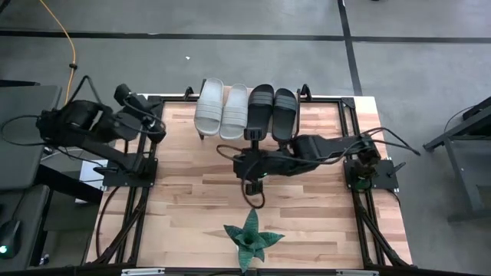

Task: Pick and place slides into the shelf
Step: Return to Home Position

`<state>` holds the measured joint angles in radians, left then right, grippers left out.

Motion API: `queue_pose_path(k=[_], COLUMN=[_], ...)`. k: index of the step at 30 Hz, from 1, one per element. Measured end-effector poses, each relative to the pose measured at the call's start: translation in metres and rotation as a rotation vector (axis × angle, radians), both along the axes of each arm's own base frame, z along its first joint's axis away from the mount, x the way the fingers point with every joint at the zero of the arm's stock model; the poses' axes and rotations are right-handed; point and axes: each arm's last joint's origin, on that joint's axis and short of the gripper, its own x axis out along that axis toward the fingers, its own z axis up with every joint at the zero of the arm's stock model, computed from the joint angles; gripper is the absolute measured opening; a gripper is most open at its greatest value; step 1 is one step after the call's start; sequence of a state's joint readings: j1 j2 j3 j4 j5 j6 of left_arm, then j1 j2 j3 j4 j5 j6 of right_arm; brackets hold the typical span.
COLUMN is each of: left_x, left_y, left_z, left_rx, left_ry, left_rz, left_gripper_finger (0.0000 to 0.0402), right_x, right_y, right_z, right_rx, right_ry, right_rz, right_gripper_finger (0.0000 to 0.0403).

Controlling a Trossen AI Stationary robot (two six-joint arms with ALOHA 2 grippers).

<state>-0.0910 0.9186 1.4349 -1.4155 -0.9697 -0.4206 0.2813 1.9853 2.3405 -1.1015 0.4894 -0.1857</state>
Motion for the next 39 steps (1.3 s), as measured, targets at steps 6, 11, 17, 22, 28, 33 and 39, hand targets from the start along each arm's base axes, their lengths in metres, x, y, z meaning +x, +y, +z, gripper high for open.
queue_pose_path(k=[6, 11, 17, 22, 28, 33, 39], left_x=[-0.013, -0.022, -0.025, -0.024, -0.024, -0.035, -0.052], left_y=[-0.008, -0.012, -0.019, -0.027, -0.035, -0.032, -0.021], left_z=[0.003, 0.006, 0.009, 0.013, 0.017, 0.021, 0.027], left_rx=[-0.035, -0.055, -0.067, -0.071, -0.07, -0.06, -0.04], left_ry=[-0.072, -0.13, -0.173, -0.205, -0.236, -0.29, -0.378], left_rz=[-0.105, -0.181, -0.302, -0.407, -0.506, -0.553, -0.601], left_gripper_finger=[0.0013, 0.0006, 0.0002, 0.0001, 0.0, 0.0, 0.0], right_x=[-0.018, -0.04, -0.07, -0.091, -0.117, -0.146, -0.173], right_y=[-0.002, -0.003, -0.003, -0.005, -0.007, -0.012, -0.019], right_z=[0.023, 0.045, 0.07, 0.087, 0.103, 0.121, 0.135], right_rx=[0.035, 0.048, 0.071, 0.092, 0.106, 0.13, 0.151], right_ry=[-0.062, -0.124, -0.198, -0.247, -0.301, -0.363, -0.42], right_rz=[0.037, 0.058, 0.094, 0.117, 0.145, 0.169, 0.211], right_gripper_finger=[0.0, 0.0, 0.0, 0.0, 0.0, 0.0, 0.0])
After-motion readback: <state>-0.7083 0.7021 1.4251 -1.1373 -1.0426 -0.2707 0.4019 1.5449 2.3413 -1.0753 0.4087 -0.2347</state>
